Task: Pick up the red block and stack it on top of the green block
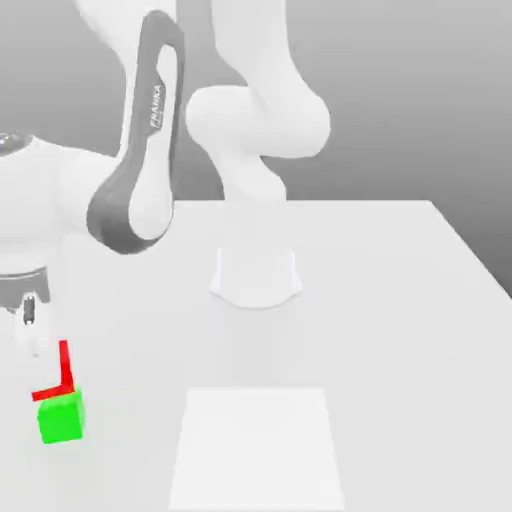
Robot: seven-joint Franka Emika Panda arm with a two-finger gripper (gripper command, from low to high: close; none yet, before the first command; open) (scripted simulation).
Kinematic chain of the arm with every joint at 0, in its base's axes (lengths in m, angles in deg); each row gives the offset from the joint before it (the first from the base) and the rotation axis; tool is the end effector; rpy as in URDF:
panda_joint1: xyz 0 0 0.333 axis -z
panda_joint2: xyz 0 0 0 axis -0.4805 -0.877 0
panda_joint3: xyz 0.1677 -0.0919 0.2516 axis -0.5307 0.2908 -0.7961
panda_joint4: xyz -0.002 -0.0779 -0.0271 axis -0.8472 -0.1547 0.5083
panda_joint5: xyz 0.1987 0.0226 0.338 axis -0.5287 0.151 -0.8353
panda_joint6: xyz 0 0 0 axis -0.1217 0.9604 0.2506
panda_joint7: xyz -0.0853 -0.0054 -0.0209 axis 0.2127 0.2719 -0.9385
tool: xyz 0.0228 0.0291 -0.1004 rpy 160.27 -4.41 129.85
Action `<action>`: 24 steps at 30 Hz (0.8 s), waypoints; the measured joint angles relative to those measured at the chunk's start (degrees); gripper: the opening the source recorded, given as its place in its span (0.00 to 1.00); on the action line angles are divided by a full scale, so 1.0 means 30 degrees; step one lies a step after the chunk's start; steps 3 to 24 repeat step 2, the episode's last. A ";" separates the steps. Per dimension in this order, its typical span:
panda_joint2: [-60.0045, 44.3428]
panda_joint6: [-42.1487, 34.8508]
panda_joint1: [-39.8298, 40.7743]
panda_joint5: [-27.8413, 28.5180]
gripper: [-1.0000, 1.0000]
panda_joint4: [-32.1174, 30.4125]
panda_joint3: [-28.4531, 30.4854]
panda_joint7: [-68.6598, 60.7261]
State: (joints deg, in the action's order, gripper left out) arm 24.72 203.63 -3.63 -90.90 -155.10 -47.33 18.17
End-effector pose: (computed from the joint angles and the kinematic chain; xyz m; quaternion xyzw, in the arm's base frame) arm 0.3645 -0.2637 0.1879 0.5418 -0.8405 0.0007 0.0008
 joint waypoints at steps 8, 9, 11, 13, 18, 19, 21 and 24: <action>0.0000 0.0000 0.0000 0.0000 1.00 0.0000 0.0000 0.0000; 0.0000 0.0000 0.0000 0.0000 1.00 0.0000 0.0000 0.0000; 0.0000 0.0000 0.0000 0.0000 1.00 0.0000 0.0000 0.0000; 0.0000 0.0000 0.0000 0.0000 1.00 0.0000 0.0000 0.0000; 0.0000 0.0000 0.0000 0.0000 1.00 0.0000 0.0000 0.0000; 0.0000 0.0000 0.0000 0.0000 1.00 0.0000 0.0000 0.0000; 0.0000 0.0000 0.0000 0.0000 1.00 0.0000 0.0000 0.0000; 0.0000 0.0000 0.0000 0.0000 1.00 0.0000 0.0000 0.0000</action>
